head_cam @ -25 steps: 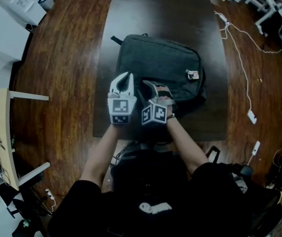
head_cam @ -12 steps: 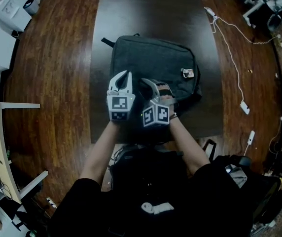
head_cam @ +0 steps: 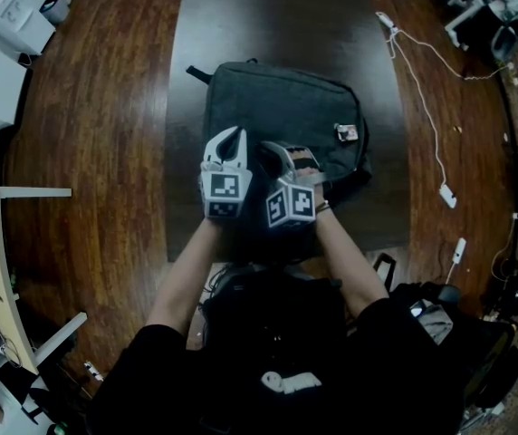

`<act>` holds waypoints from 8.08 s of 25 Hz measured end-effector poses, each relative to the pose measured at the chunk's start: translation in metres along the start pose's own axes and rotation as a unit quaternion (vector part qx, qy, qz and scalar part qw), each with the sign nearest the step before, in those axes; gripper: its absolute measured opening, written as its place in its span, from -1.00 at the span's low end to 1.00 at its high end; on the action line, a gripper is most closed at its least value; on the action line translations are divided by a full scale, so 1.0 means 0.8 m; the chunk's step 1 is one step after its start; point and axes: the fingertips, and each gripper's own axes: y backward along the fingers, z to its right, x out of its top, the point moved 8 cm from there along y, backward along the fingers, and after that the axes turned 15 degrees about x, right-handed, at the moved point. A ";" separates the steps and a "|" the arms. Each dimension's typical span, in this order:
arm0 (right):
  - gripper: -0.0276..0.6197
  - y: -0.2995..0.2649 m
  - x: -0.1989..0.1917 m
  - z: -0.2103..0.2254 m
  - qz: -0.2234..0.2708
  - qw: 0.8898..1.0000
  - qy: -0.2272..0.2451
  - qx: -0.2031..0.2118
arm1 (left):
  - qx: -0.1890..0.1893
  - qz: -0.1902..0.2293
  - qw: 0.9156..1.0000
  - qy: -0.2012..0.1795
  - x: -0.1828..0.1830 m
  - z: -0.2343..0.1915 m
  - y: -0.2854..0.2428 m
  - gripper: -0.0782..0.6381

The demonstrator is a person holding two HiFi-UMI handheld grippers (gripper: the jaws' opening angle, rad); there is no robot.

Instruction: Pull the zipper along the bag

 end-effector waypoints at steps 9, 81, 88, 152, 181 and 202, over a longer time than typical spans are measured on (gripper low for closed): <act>-0.67 -0.013 -0.003 0.008 -0.024 0.999 0.005 0.042 | -0.001 -0.004 1.000 -0.014 -0.008 0.003 -0.004 -0.79; -0.89 0.022 -0.023 0.022 -0.078 0.987 0.004 0.142 | -0.040 -0.052 0.997 -0.047 -0.024 0.009 -0.021 -0.79; -0.90 0.069 -0.070 0.035 -0.066 0.990 -0.061 0.109 | -0.015 -0.046 0.997 -0.066 -0.023 0.009 -0.022 -0.79; -0.57 0.021 -0.027 0.046 0.041 0.946 -0.277 0.162 | -0.050 -0.004 0.994 -0.095 -0.034 0.004 -0.022 -0.79; -0.86 0.000 -0.020 0.015 -0.078 0.988 -0.093 0.095 | -0.056 -0.004 0.994 -0.095 -0.037 0.006 -0.023 -0.79; -0.87 0.006 -0.021 0.036 -0.099 0.966 -0.179 0.161 | -0.066 0.007 0.989 -0.133 -0.028 0.030 -0.019 -0.79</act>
